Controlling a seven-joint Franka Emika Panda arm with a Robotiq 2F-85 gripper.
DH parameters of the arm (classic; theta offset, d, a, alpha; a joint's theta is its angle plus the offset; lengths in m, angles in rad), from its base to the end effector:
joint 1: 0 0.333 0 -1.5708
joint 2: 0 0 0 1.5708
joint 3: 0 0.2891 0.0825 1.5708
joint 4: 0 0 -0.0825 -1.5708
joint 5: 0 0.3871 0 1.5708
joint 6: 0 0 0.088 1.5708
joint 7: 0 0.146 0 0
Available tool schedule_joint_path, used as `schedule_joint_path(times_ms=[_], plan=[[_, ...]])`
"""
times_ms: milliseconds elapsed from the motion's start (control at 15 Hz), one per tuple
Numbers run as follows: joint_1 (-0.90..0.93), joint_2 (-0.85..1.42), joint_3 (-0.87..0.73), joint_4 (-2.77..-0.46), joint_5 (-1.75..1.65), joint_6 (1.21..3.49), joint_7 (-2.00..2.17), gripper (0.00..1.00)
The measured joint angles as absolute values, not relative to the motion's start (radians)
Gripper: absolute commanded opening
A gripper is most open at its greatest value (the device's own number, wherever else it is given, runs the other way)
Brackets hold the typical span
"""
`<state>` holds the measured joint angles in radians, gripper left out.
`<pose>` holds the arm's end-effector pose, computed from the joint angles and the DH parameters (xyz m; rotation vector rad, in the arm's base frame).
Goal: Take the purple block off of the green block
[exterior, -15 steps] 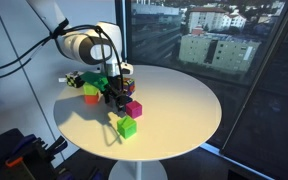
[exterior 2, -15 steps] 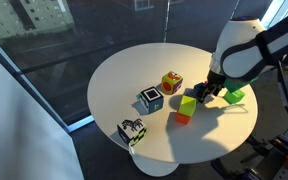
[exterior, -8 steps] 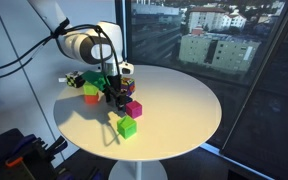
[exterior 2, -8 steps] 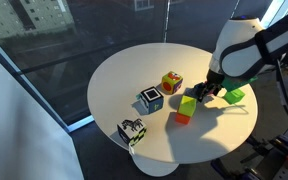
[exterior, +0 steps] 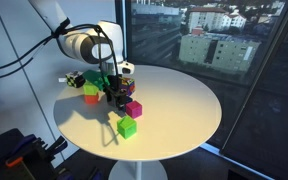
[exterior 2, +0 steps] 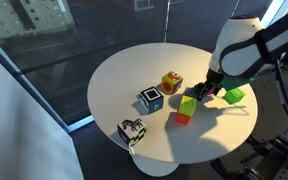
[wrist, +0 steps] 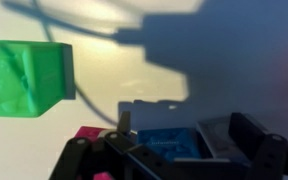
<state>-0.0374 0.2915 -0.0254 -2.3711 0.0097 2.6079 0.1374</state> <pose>0.4926 -0.0319 0.1301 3.1189 -0.3252 -0.0854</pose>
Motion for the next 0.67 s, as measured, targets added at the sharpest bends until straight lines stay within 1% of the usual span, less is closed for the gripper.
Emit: schedule_joint_path(times_ms=[667], plan=[[-0.037, 0.295, -0.03, -2.367, 0.01, 2.608, 0.147, 1.0]])
